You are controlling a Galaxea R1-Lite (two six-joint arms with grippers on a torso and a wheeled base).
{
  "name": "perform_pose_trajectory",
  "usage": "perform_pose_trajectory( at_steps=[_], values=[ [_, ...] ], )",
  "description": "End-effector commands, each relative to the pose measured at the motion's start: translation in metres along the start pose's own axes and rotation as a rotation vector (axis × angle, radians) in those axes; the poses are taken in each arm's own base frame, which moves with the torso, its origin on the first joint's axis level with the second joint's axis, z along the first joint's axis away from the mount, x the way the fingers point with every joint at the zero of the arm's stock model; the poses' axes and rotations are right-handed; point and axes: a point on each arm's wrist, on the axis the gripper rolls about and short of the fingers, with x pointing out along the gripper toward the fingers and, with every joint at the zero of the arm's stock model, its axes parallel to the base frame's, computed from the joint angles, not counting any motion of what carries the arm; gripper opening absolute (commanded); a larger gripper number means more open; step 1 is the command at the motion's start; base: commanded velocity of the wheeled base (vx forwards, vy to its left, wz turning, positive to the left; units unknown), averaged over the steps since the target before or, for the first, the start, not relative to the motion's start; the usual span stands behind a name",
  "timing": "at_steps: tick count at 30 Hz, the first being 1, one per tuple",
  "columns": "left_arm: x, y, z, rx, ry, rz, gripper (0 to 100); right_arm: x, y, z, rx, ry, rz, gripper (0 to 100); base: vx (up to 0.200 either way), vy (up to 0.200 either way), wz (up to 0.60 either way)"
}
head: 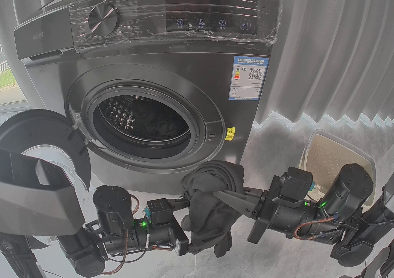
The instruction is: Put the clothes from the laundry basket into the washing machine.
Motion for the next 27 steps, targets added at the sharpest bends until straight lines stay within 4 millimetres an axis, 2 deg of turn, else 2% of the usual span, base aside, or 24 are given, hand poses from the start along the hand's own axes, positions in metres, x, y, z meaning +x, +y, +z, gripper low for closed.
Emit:
perform_pose_trajectory(
  at_steps=[1,16,21,22,27],
  values=[
    [0.006,0.003,-0.006,-0.002,0.011,0.001,100,0.001,0.0,0.001,-0.001,-0.004,0.001,0,0.0,0.0,0.0],
    [0.024,0.013,-0.003,0.012,-0.029,0.022,100,0.001,0.0,0.002,-0.002,-0.01,0.002,0,0.0,0.0,0.0],
    [0.022,0.019,-0.002,0.01,-0.034,0.04,100,0.001,0.0,0.002,-0.002,-0.01,0.002,0,0.0,0.0,0.0],
    [0.022,0.019,-0.002,0.008,-0.034,0.042,0,0.001,0.0,0.002,-0.002,-0.01,0.002,0,0.0,0.0,0.0],
    [0.02,0.018,-0.003,0.003,-0.026,0.039,0,0.002,-0.002,0.005,-0.005,-0.023,-0.003,0,0.0,0.0,0.0]
  ],
)
